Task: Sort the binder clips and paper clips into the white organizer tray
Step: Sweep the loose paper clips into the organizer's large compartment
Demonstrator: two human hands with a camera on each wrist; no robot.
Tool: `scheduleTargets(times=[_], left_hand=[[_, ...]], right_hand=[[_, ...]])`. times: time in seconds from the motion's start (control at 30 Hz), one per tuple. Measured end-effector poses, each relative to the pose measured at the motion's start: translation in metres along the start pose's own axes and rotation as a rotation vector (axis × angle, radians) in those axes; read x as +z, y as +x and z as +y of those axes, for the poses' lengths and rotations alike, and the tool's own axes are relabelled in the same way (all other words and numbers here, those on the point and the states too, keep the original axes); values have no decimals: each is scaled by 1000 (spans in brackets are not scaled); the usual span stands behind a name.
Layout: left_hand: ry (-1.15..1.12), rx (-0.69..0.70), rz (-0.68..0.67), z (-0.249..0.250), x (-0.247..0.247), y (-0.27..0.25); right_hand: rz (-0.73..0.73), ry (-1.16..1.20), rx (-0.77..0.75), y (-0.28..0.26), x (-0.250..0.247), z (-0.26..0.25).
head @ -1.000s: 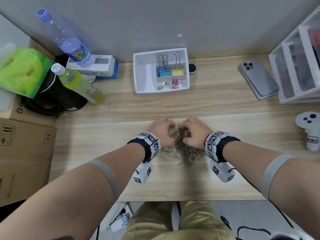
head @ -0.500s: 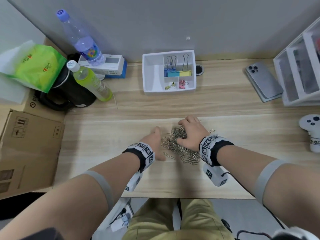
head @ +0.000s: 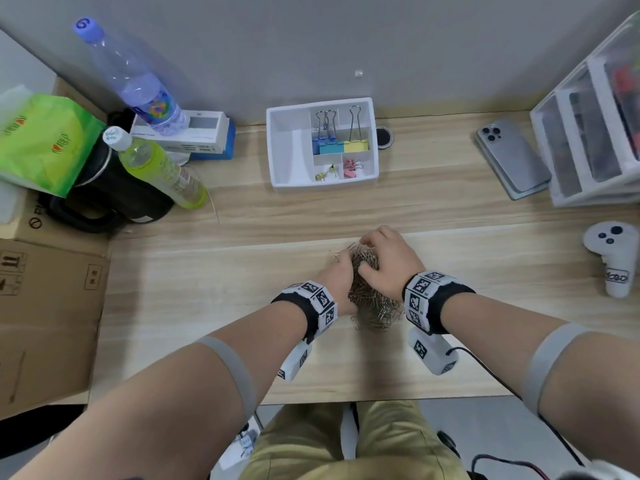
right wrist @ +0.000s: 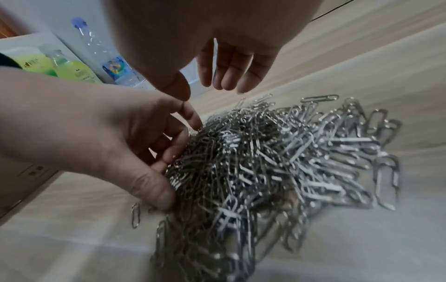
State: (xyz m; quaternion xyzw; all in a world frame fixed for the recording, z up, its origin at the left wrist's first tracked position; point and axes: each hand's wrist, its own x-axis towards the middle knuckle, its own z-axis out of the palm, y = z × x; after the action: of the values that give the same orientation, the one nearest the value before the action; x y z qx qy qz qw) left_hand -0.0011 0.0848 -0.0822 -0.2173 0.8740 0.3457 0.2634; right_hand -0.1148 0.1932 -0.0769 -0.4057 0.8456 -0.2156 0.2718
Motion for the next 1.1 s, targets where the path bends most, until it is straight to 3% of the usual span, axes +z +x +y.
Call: scheduleTargets(times=[0.2, 0.33, 0.5, 0.63, 0.77, 1.1], left_hand=[[-65, -102, 27, -28, -23, -14], [-44, -270, 26, -75, -46, -32], [-80, -437, 129, -119, -55, -59], [-114, -454, 189, -133, -53, -69], [-142, -478, 276, -136, -55, -72], [-124, -365, 635, -114, -109, -69]], right_hand=[[-14, -40, -57, 36, -11, -18], [-67, -67, -94, 67, -10, -41], [-96, -92, -102, 104, -3, -73], [-141, -166, 24, 128, 0, -70], [-216, -203, 49, 132, -3, -71], [-403, -261, -118, 72, 9, -83]])
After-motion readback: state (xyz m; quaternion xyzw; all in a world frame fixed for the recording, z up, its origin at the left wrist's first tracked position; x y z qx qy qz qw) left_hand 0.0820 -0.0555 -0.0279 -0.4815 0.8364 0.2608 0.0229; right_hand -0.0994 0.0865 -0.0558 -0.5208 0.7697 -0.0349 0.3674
